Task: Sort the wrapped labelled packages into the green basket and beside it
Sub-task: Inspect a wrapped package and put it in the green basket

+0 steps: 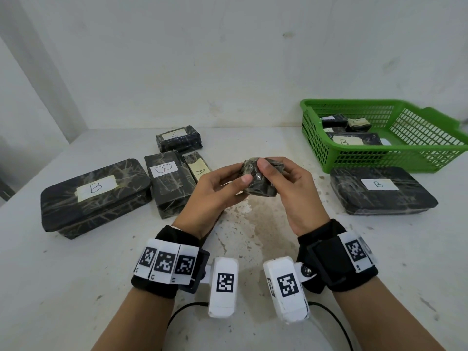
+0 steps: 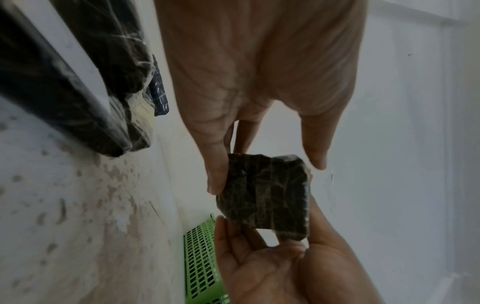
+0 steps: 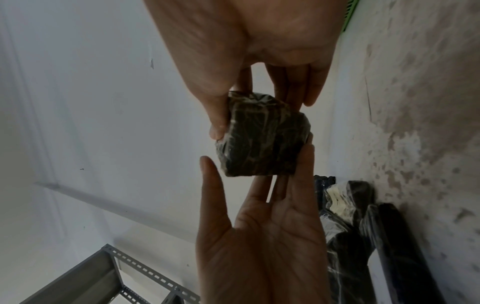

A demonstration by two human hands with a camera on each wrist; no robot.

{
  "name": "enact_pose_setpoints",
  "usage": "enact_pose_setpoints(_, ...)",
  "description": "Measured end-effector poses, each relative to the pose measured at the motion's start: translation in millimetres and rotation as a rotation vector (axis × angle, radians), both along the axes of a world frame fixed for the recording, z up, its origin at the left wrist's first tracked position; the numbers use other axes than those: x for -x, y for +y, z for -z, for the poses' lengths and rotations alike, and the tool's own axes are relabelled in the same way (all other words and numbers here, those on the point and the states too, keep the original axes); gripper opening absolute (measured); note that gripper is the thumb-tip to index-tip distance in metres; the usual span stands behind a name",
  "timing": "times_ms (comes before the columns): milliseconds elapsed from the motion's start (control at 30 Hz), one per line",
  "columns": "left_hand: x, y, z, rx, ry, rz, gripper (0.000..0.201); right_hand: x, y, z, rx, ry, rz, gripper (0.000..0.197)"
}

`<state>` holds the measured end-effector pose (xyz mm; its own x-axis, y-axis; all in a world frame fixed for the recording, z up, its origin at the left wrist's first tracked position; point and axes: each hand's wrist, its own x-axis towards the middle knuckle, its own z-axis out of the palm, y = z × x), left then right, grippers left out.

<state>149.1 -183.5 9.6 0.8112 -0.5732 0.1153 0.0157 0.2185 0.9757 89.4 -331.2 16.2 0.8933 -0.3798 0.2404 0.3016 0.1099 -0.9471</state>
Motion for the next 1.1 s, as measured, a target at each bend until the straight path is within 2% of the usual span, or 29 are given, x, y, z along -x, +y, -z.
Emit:
enact_pose_setpoints(233,-2.3,3.0,-0.3,0.045,0.036,0.007,0.046,-0.1,-5.2,-1.3,0.054,0.026,-0.139,0.042)
enact_pose_setpoints(500,-3.7,6.0,-3.5,0.036,0.030,0.024,0.039,-0.2,-3.6,0.7,0.053,0.012,-0.127,0.041)
enact_pose_setpoints(600,-3.5,4.8,-3.1,0.044,0.042,0.012,0.041,-0.1,-7.0,0.7,0.037,0.019,-0.210,0.042)
enact_pose_setpoints(767,-3.5,6.8,-3.6,0.045,0.024,0.050,0.053,0.5,-8.0,0.2,0.056,0.001,-0.210,0.049)
enact_pose_setpoints(933,-4.2,7.9,-5.0,0.029,0.021,0.020,0.043,-0.3,-6.3,2.1,0.057,0.002,-0.210,0.046)
enact_pose_setpoints(1100,-4.4,6.4,-3.0,0.056,0.055,0.014,0.050,1.1,-4.8,-0.5,0.068,-0.019,-0.200,0.040)
